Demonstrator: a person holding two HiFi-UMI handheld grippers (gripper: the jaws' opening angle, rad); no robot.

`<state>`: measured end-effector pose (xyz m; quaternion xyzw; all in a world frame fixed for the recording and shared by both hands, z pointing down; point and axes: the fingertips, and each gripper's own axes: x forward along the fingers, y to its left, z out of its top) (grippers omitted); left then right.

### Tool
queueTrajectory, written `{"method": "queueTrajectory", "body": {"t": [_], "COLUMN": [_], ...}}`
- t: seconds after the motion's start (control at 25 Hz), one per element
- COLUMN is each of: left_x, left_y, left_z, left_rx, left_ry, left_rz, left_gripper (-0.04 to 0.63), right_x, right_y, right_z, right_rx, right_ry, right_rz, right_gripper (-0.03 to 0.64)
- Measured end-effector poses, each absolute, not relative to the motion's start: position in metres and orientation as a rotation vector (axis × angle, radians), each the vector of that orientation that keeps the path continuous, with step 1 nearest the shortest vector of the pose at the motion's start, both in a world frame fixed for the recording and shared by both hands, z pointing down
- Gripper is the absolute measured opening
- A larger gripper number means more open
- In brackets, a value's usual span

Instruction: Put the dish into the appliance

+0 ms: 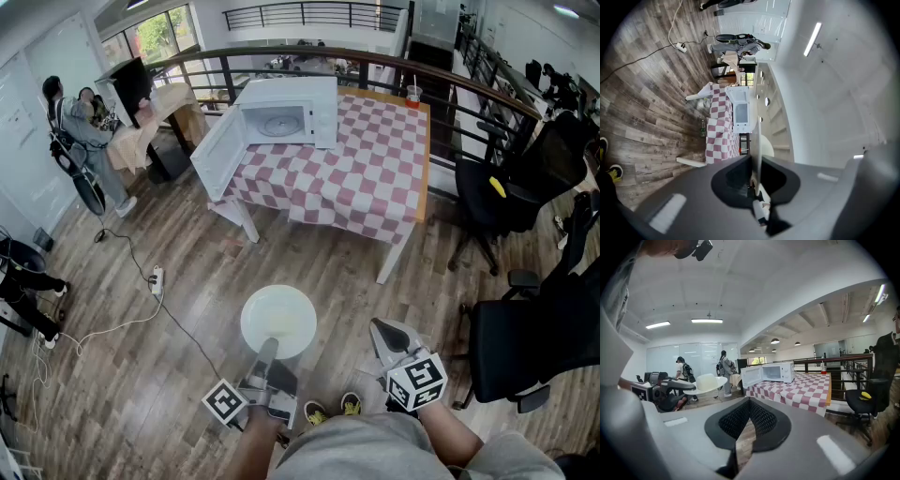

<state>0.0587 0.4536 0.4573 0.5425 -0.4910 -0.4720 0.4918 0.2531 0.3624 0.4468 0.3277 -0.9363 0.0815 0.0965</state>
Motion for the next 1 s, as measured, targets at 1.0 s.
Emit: {"method": "queueTrajectory", "body": {"t": [1.0], "left_x": [0.017], "left_y": [0.489], "left_z": [0.467], "left_rx": [1.326], "left_ry": [-1.174], "left_rz": [-1.106], "left_gripper": [0.026], "right_x": [0.212], "right_y": [0.401], "right_z": [0.457], "right_rx": [0.986], "right_ry": [-2.734], "right_rz": [0.255], "right_gripper": [-0.003]}}
